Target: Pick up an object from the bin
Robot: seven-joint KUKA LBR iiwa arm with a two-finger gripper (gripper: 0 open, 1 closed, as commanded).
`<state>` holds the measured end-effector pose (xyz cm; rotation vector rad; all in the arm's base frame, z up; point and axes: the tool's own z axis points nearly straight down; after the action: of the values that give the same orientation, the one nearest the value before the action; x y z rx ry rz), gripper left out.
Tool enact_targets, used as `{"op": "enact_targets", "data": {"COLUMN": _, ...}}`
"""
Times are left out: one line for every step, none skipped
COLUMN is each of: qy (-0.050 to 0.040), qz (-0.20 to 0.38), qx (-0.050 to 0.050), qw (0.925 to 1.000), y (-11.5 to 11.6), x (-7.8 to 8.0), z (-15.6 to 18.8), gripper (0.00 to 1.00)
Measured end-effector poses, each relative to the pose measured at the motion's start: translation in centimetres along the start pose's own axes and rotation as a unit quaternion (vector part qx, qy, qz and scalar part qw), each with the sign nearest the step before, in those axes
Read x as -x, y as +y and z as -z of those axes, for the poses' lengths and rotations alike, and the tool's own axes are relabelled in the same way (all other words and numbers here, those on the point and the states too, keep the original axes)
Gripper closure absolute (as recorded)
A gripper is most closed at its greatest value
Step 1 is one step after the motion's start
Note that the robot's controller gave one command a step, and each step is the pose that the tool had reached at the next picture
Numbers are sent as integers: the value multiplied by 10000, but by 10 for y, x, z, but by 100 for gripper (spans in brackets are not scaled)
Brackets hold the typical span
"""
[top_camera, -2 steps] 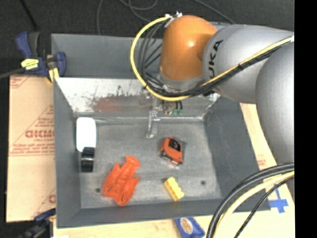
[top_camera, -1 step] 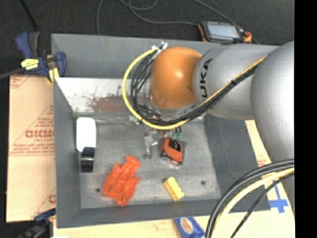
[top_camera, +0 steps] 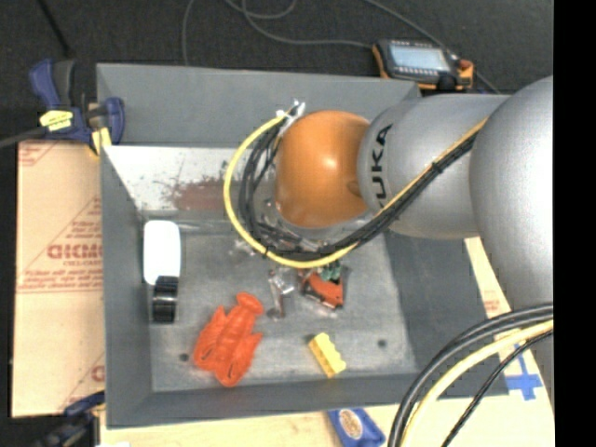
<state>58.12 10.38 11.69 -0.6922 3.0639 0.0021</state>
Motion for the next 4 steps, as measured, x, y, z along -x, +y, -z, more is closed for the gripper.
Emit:
{"op": "enact_targets", "data": {"qy": -18, "qz": 1543, "qx": -14, "qw": 9880, "y": 22, "x": 10, "z": 15, "gripper": 0}}
{"op": "enact_targets", "data": {"qy": -14, "qz": 2378, "qx": -3, "qw": 9713, "y": 66, "x": -20, "z": -45, "gripper": 0}}
{"op": "enact_targets", "data": {"qy": -17, "qz": 4932, "qx": -8, "qw": 8699, "y": 70, "x": -10, "z": -44, "gripper": 100}}
{"op": "enact_targets", "data": {"qy": -18, "qz": 4986, "qx": -11, "qw": 8668, "y": 69, "x": -7, "z": -43, "gripper": 100}}
